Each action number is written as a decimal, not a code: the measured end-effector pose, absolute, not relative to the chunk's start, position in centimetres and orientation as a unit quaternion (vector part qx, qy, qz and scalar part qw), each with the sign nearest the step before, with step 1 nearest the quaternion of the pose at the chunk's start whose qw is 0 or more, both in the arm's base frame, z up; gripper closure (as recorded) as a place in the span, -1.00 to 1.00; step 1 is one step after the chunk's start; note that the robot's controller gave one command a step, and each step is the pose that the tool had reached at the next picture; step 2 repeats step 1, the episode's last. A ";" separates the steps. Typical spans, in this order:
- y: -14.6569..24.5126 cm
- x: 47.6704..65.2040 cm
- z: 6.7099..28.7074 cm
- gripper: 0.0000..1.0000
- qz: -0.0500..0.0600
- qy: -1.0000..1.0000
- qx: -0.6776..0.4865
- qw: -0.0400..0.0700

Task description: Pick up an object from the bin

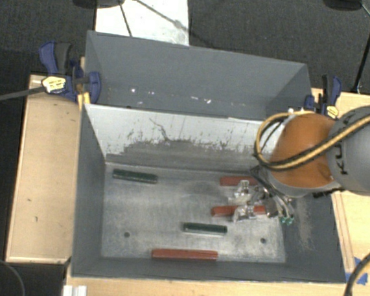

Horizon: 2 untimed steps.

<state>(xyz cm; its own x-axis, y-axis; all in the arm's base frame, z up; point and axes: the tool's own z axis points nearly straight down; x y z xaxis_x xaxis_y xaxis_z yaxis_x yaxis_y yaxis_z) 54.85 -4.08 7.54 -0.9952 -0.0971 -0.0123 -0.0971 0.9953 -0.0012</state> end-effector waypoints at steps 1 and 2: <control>-5.5 56.9 25.8 1.00 -0.001 0.999 -0.033 0.005; -5.5 56.9 25.8 1.00 -0.001 0.999 -0.033 0.005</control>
Offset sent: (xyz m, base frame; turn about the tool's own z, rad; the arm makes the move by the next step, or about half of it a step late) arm 0.0000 0.0000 0.0000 0.0000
